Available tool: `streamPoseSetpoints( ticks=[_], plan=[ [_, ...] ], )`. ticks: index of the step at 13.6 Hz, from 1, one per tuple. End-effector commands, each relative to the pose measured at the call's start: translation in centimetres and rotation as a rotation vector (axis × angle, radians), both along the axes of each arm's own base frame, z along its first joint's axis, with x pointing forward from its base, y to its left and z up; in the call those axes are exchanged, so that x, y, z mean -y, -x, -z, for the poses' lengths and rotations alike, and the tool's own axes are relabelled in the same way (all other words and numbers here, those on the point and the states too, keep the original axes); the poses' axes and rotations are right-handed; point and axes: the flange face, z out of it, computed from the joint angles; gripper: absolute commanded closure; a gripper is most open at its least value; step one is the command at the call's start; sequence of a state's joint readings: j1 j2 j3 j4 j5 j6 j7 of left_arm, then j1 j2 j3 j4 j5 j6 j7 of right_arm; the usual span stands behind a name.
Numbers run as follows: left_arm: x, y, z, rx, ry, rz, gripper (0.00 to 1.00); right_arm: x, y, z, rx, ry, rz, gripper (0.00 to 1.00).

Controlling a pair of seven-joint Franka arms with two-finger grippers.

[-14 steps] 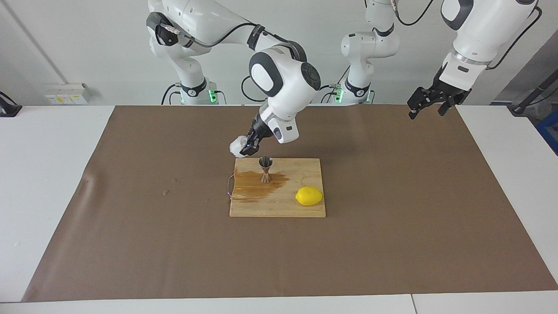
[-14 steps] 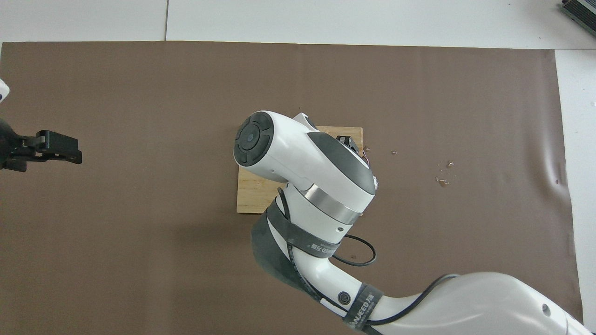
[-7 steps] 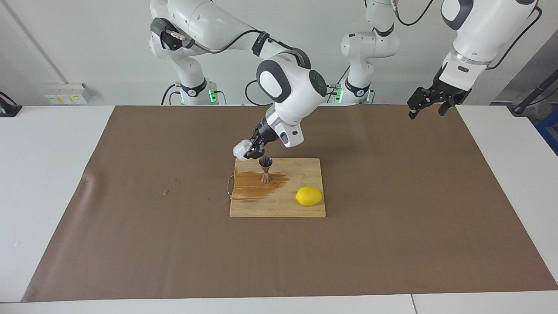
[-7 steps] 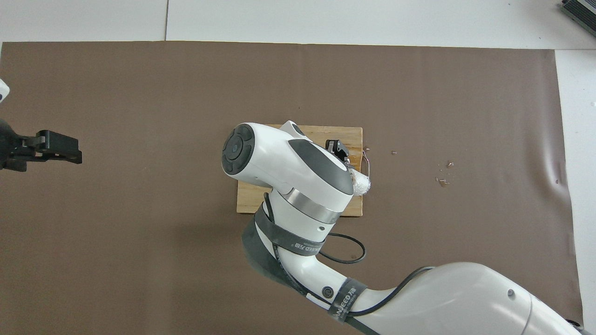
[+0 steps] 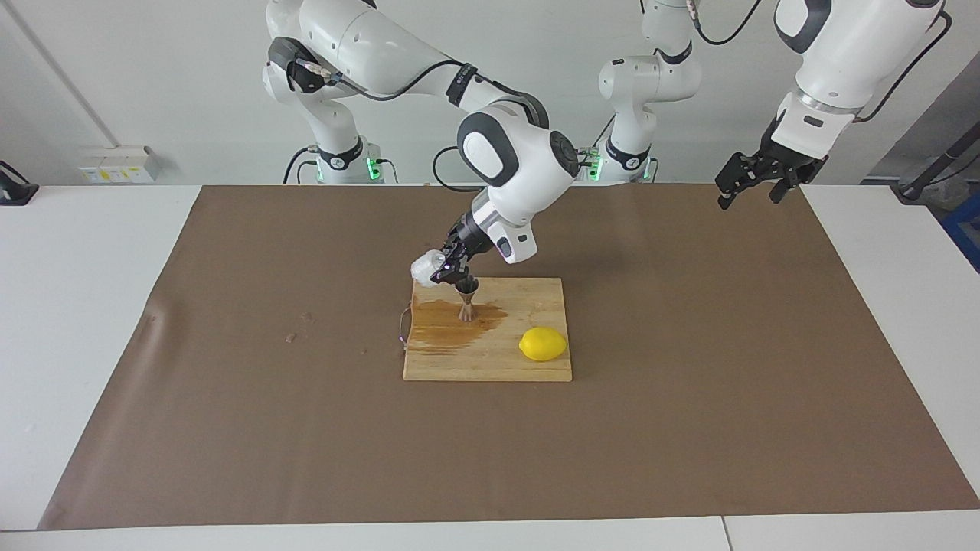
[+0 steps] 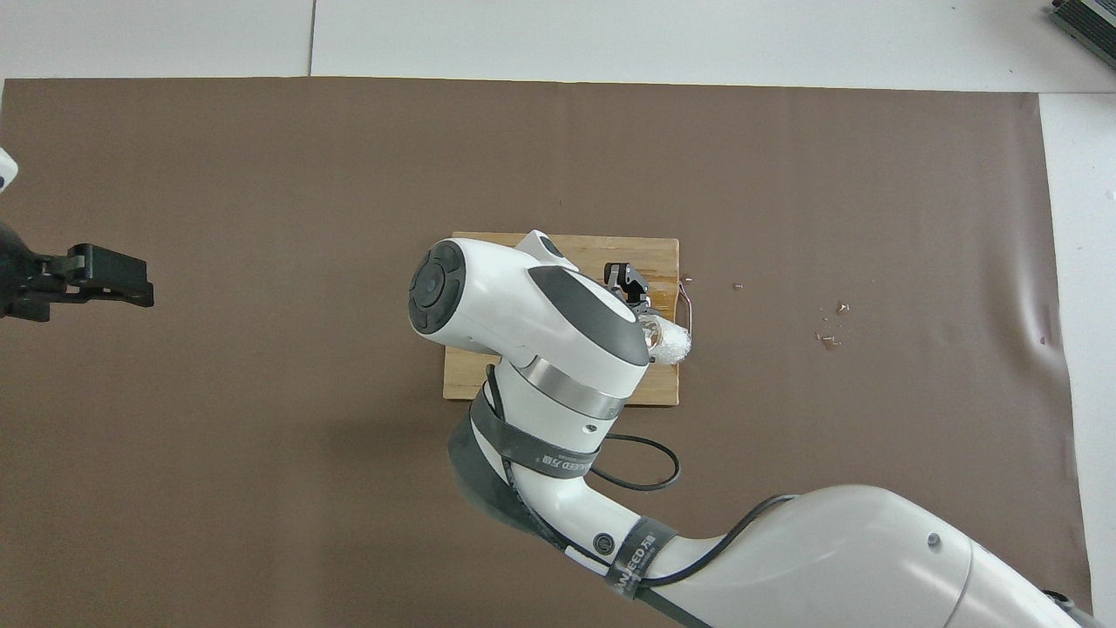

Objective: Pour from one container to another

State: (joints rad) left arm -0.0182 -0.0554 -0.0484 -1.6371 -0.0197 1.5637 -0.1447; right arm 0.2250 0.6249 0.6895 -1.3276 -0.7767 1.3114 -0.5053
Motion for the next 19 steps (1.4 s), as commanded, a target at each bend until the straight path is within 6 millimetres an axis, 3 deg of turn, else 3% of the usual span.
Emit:
streamPoseSetpoints(
  ticks=[1,6,19],
  plan=[
    [-0.3,0.3,0.0,-0.001,0.009,-0.008,0.00,-0.3,-0.3,-0.2,0.016,0.021,0.006,1.00],
    [-0.3,0.3,0.0,-0.001,0.009,-0.008,0.00,-0.9,0.0,0.9,0.013,0.062,-0.023,1.00],
    [-0.3,0.2,0.1,-0.003,0.009,-0.008,0.00,-2.3,0.2,0.4,-0.003,0.112,-0.097,1.00]
  ],
)
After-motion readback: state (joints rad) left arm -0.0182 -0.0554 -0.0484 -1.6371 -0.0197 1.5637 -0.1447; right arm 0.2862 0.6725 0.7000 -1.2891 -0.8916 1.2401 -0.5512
